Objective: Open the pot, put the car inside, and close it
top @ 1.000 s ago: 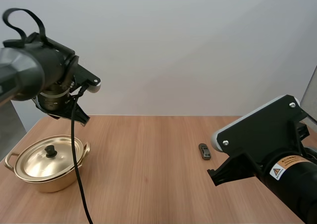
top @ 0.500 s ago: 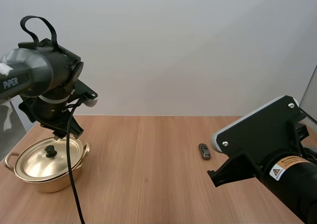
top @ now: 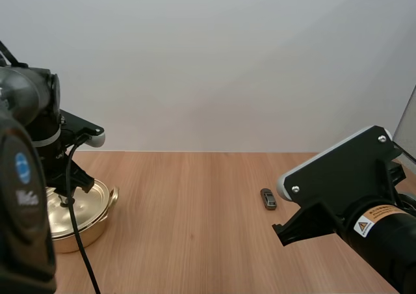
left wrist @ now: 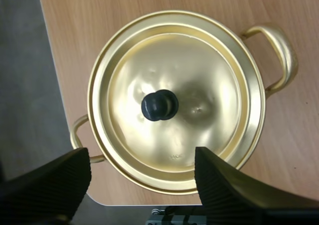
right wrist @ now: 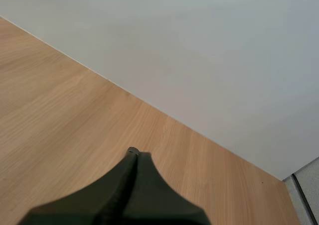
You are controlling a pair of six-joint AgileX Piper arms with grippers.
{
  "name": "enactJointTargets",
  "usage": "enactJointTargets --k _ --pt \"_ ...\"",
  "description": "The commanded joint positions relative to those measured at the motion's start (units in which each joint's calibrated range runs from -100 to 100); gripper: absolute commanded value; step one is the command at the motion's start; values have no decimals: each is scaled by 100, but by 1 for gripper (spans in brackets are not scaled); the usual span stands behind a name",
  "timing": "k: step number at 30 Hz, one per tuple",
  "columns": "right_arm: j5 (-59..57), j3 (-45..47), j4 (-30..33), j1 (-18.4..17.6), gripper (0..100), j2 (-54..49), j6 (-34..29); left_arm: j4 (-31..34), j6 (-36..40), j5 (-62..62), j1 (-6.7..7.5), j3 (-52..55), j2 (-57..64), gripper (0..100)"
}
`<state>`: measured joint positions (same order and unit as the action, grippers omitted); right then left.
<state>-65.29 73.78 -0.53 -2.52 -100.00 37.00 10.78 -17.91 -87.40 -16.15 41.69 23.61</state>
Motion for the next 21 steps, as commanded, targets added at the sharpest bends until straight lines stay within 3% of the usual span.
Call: enactJointTargets --k 1,7,12,21 --pt "-2 2 -2 -5 0 3 -3 -1044 -786 -15 -258 -7 -260 97" --pt "-2 2 -2 -5 0 3 -3 -1546 -1207 24 -485 -7 -656 97" --pt "-2 2 -2 -5 0 3 -3 -2002 -1349 716 -488 -7 -656 94" --pt "-2 2 -2 -5 0 3 -3 -1974 -1407 1478 -488 -7 -656 92"
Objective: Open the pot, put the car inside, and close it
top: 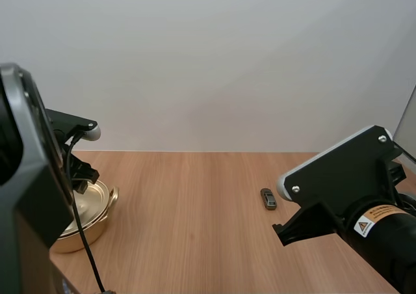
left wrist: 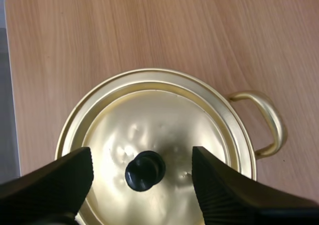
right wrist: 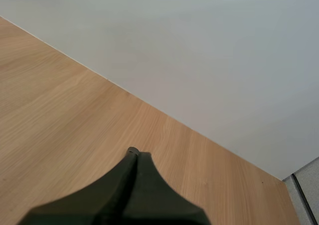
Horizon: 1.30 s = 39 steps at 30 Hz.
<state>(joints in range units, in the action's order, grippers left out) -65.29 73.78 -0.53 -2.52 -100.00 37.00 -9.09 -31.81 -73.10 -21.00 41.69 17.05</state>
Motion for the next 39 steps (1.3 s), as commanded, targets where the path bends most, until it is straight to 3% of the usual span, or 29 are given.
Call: enactJointTargets --k 1,8,14,29,39 --pt "-2 2 -2 -5 0 3 -3 18 -14 67 -4 -7 -13 92" --pt "-2 2 -2 4 0 3 -10 333 116 -162 -4 -200 -540 90" --pt "-2 2 -2 4 0 3 -10 297 116 -318 -4 -396 -685 83" --pt "-2 2 -2 4 0 3 -10 346 83 -696 -4 -396 -690 76" --pt "-2 2 -2 4 0 3 -10 346 174 -832 -4 -396 -690 77"
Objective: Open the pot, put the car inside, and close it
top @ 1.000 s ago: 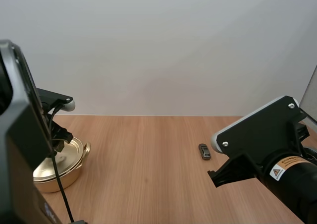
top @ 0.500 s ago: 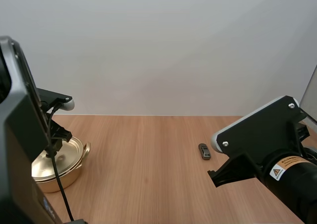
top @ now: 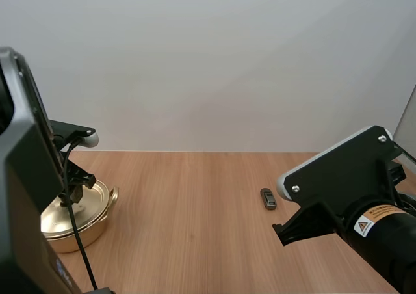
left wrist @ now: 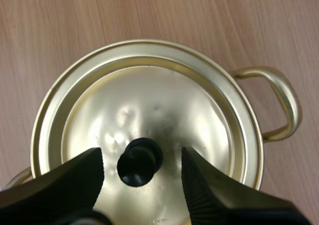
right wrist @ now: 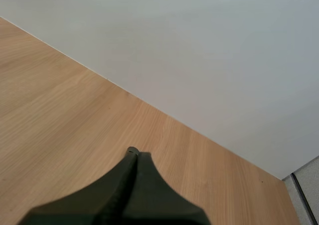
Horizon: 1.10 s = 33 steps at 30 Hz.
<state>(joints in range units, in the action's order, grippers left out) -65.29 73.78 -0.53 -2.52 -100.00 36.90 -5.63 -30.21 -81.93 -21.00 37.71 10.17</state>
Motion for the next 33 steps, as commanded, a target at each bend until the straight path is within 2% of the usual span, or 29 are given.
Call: enactJointTargets --k 1,25,26,28,30,31,32,33 --pt "-2 2 -2 4 0 3 1 0 26 93 -4 2 -2 76" --pt "-2 2 -2 3 0 0 1 -22 104 352 -4 2 -287 75" --pt "-2 2 -2 3 0 0 1 -22 104 352 -4 2 -287 71" --pt "-2 2 -2 3 0 0 1 -10 104 352 -4 2 -298 57" --pt "-2 2 -2 3 0 0 1 -10 104 288 -4 2 -298 35" --pt "-2 2 -2 3 0 0 1 -10 104 262 -4 2 -298 11" --pt "-2 2 -2 3 0 0 1 -10 104 262 -4 2 -298 0" --pt "-2 2 -2 3 0 0 1 -10 104 262 -4 2 -298 0"
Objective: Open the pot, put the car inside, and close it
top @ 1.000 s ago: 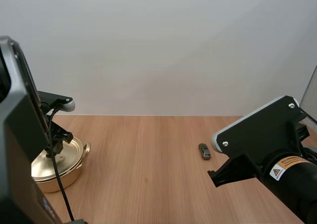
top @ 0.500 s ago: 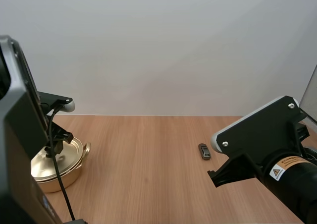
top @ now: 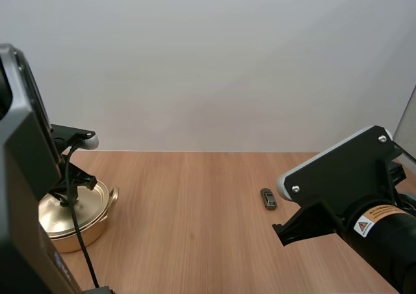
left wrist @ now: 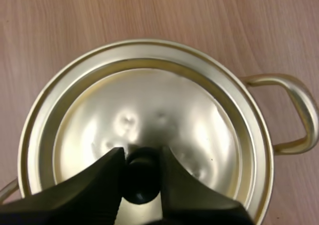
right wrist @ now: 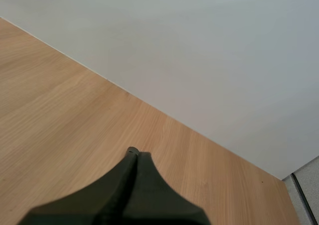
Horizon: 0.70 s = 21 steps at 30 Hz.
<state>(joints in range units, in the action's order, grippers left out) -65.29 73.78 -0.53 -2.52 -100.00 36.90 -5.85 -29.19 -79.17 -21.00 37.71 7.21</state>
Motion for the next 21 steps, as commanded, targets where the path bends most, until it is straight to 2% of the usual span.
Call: enactJointTargets --k 1,7,13,16,21 --pt "-2 2 -2 3 0 0 1 11 2 -15 -4 2 -2 0" --pt "190 111 53 3 0 0 1 -503 2 -342 -4 -326 510 0" --pt "440 185 184 3 0 136 -185 -1540 -152 -1146 -4 -1039 1366 0" --pt "608 185 184 3 0 486 -260 -2150 -175 -1201 -4 -1271 1958 0" --pt "1584 166 222 3 0 1598 -300 -2987 -195 -953 -4 -1414 3005 0"
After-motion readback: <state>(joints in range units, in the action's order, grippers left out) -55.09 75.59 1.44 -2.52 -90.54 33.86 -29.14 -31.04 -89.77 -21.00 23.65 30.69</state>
